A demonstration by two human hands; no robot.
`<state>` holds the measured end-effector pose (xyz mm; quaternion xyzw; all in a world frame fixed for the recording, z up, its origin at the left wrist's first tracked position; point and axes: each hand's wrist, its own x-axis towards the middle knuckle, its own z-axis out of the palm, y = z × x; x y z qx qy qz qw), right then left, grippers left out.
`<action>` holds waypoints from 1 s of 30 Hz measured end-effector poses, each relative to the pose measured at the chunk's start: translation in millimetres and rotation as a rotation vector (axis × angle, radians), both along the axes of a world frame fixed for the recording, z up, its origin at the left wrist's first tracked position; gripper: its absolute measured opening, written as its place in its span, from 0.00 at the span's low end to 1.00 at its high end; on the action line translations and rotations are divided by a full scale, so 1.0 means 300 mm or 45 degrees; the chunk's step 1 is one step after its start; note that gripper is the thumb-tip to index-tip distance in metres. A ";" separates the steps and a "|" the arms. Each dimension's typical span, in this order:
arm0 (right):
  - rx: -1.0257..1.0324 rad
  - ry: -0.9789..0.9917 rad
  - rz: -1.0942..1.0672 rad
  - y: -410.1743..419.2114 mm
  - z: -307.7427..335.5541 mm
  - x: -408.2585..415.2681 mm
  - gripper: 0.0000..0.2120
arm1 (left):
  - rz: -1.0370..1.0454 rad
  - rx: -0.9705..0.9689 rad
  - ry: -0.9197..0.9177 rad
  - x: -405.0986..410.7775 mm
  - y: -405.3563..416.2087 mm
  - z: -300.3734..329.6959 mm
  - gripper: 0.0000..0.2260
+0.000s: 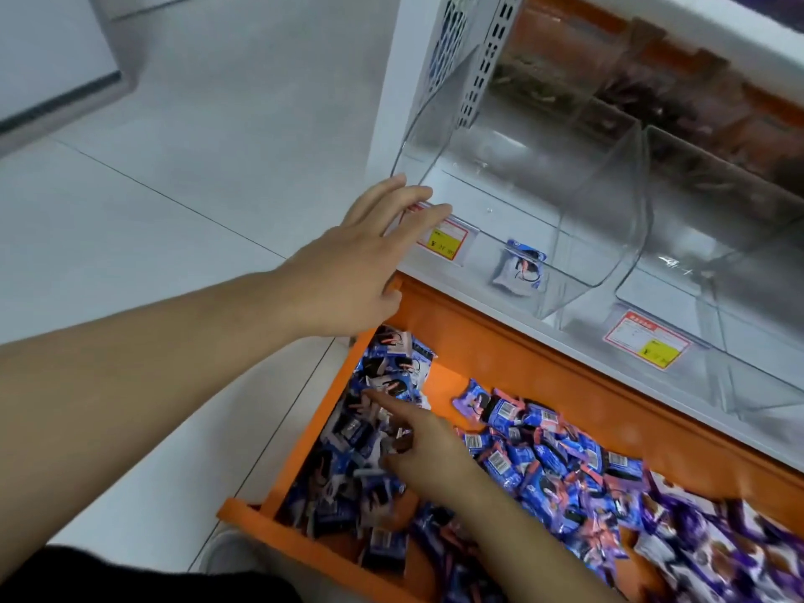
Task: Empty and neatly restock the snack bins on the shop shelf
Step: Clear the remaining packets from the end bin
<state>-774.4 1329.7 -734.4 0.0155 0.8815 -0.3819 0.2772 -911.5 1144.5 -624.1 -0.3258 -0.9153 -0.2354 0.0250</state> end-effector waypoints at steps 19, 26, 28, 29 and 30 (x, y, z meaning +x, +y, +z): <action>0.721 0.460 0.236 0.318 0.736 -0.687 0.18 | 0.029 0.025 0.060 0.005 0.010 -0.011 0.41; 1.032 0.160 0.409 0.311 0.580 -0.739 0.17 | 0.021 0.028 0.073 -0.002 0.005 -0.015 0.42; 1.015 0.278 0.356 0.313 0.590 -0.721 0.15 | 0.028 0.031 0.052 -0.001 0.005 -0.011 0.42; 1.004 0.354 0.322 0.313 0.605 -0.712 0.15 | 0.029 0.032 0.045 -0.001 0.005 -0.011 0.42; 0.990 0.438 0.287 0.311 0.625 -0.701 0.16 | 0.028 0.034 0.038 0.000 0.006 -0.009 0.41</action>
